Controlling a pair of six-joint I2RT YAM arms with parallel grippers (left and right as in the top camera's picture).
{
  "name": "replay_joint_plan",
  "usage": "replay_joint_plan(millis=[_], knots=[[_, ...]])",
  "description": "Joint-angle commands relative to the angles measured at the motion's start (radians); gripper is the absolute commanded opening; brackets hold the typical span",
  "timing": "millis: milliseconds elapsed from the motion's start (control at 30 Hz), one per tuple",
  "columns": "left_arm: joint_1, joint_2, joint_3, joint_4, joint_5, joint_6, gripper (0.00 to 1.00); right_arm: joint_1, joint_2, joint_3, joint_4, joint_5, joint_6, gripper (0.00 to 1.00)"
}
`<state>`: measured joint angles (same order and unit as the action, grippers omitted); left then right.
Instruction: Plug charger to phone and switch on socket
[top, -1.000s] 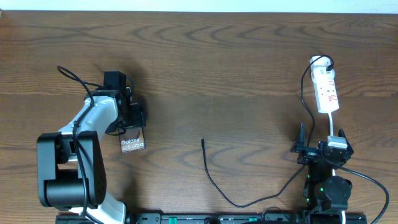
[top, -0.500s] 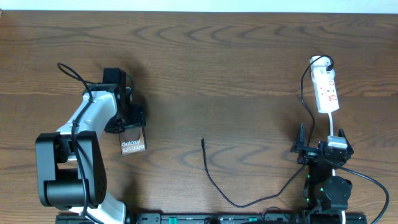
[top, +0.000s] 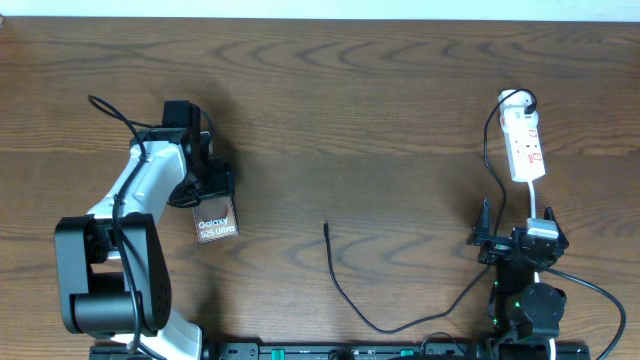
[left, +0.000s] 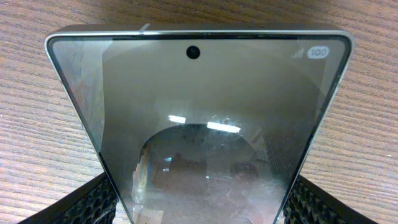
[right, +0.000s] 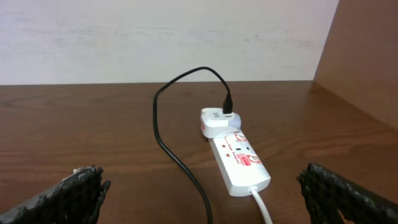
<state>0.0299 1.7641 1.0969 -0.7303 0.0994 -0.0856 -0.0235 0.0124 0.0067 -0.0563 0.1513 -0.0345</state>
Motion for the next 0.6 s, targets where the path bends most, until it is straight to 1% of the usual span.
replay_joint_plan(millis=[0,567], knots=[[0.002,-0.029,0.026,-0.005,0.005,-0.002,0.07,0.018,-0.004,-0.001,-0.004,0.007,-0.008,0.99],[0.002,-0.029,0.026,0.008,0.005,-0.002,0.07,0.018,-0.004,-0.001,-0.004,0.007,-0.008,0.99]])
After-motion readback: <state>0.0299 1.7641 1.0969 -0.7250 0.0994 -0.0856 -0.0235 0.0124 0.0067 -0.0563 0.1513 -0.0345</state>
